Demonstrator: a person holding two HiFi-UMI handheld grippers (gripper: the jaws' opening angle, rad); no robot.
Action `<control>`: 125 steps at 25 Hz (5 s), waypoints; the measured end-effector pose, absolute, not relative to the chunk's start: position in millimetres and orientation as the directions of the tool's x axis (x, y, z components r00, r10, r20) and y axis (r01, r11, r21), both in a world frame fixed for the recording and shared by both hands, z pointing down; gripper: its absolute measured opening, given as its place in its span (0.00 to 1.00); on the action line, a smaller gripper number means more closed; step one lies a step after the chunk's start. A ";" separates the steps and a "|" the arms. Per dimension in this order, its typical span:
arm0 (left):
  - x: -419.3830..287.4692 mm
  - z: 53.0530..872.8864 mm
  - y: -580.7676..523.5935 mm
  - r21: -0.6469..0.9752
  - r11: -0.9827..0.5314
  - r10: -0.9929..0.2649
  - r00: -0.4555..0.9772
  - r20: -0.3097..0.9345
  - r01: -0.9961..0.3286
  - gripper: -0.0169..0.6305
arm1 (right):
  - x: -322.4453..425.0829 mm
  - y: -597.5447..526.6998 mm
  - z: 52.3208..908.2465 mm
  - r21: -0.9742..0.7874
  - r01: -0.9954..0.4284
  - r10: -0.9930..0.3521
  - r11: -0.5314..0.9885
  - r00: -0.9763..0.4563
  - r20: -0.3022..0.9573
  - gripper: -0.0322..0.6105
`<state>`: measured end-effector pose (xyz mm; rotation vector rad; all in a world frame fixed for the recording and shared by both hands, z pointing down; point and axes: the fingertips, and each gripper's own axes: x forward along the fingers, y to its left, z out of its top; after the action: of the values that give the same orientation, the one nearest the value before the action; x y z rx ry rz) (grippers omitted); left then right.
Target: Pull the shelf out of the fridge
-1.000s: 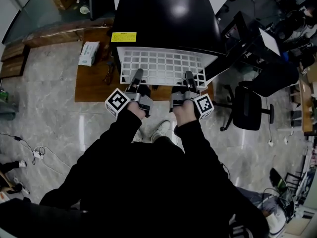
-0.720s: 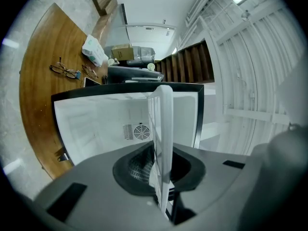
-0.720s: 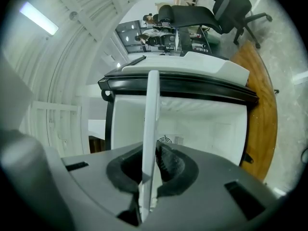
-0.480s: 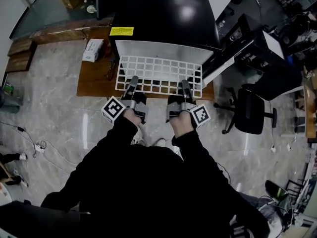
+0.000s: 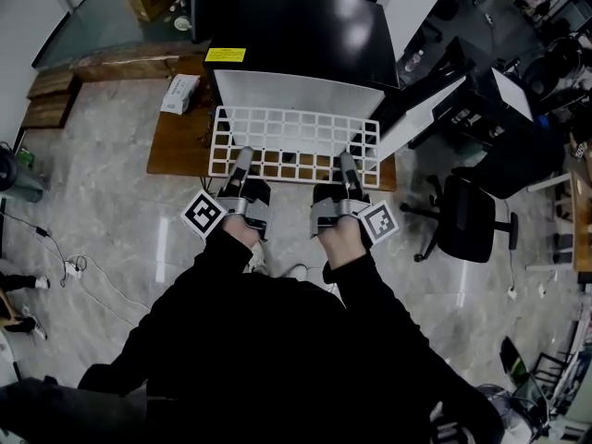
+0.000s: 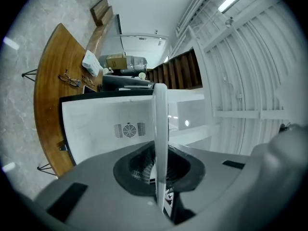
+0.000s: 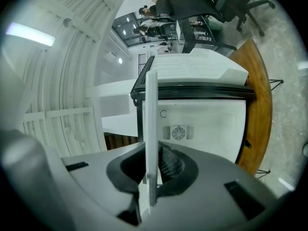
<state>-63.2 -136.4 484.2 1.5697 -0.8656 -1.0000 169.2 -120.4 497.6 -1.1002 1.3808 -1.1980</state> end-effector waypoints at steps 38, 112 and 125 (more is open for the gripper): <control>-90.6 386.8 -296.2 1.000 -0.029 -0.892 0.451 -0.022 -0.010 0.07 | 138.8 -266.7 384.1 -0.994 -0.107 -0.981 -0.032 -0.185 0.051 0.21; -81.2 353.8 -301.4 0.994 -0.110 -0.880 0.467 -0.090 -0.016 0.60 | 91.8 -265.8 398.7 -1.000 0.014 -0.956 0.007 -0.294 -0.011 0.09; -78.2 352.2 -263.8 0.991 -0.136 -0.838 0.533 -0.113 -0.004 0.60 | 98.6 -265.0 400.1 -0.994 0.092 -0.993 0.054 -0.102 -0.064 0.09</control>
<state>-78.2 -263.8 352.2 1.5473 -0.7471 -0.8498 98.6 -265.0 400.1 -1.0480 1.2457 -1.2821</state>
